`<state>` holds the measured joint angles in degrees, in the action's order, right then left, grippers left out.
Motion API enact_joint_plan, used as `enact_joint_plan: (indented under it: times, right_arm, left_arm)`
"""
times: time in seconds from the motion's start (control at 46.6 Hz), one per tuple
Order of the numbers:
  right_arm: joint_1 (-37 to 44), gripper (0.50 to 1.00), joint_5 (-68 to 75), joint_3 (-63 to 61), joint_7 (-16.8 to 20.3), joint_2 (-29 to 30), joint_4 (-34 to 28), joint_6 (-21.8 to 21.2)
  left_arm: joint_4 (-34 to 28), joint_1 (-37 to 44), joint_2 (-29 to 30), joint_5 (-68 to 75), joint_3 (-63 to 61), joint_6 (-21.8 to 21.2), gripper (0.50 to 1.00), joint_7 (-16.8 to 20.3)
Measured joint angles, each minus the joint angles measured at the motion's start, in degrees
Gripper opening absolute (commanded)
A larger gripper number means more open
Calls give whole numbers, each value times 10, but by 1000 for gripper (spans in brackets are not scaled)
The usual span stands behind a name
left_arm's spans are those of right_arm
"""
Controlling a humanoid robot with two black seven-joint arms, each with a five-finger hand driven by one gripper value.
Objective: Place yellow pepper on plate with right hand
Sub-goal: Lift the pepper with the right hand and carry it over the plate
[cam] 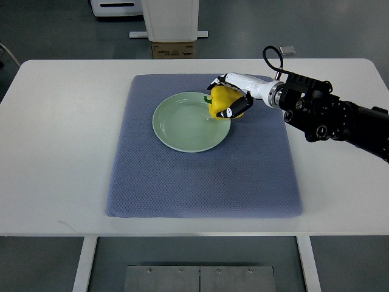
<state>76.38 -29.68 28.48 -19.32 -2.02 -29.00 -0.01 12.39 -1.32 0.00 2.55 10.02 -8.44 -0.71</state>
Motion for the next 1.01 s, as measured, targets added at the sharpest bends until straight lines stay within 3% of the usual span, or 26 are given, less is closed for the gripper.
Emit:
enact_joint_plan:
  times: [1.008]
  right_arm:
    - [7, 500, 5, -11, 21, 20, -1, 0]
  left_arm:
    - [0, 0, 0, 0, 0, 0, 1000, 0]
